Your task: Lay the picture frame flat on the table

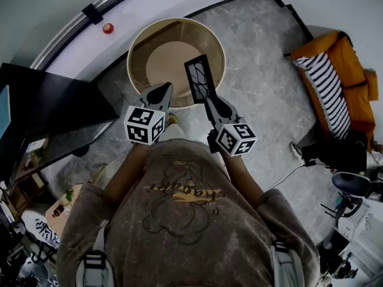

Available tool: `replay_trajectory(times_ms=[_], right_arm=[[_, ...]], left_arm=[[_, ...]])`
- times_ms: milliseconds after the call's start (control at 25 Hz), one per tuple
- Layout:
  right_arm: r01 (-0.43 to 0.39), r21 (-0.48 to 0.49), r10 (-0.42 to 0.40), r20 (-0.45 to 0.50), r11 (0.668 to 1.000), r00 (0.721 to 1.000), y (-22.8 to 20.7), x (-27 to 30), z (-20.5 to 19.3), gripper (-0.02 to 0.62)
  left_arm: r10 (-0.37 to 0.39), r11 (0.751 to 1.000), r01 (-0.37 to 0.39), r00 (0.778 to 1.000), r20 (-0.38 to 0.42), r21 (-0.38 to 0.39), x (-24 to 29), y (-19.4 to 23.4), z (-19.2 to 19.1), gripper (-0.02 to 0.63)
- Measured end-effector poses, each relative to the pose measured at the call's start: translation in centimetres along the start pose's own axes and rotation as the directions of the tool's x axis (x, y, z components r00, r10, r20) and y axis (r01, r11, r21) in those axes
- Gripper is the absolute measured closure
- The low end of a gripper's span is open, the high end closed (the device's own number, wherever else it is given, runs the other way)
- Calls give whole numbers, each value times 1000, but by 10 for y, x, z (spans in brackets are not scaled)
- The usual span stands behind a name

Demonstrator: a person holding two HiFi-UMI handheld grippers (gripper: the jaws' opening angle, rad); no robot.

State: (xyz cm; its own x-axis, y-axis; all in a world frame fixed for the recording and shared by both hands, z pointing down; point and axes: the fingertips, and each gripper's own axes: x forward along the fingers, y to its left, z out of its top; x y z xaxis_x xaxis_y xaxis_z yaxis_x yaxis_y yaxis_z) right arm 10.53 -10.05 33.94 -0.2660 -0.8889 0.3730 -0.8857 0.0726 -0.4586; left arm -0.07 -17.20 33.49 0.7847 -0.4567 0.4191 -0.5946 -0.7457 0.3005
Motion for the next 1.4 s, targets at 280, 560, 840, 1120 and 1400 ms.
replay_trajectory(times_ms=[280,560,840,1120,1400], right_arm=[[5,14,-5,5,1000,1000,-11,31,17,512],[-14,26,15,-31,1000,999,-28,54,25,512],[-29,37,31,-56,999,998,-44,63,29,512],[-28,57,33,-87,998,996,-64,80,15,512],[-19,72,27,-115,997,993,-87,103,-9,512]], left_arm=[[7,1000,-7,1000,-6,1,21,22,16,589],[29,999,-29,1000,-10,-18,41,32,24,589],[56,997,-57,998,-22,-43,56,32,20,589],[89,994,-91,995,-36,-67,73,47,1,589],[105,990,-110,993,-57,-93,94,68,-26,589]])
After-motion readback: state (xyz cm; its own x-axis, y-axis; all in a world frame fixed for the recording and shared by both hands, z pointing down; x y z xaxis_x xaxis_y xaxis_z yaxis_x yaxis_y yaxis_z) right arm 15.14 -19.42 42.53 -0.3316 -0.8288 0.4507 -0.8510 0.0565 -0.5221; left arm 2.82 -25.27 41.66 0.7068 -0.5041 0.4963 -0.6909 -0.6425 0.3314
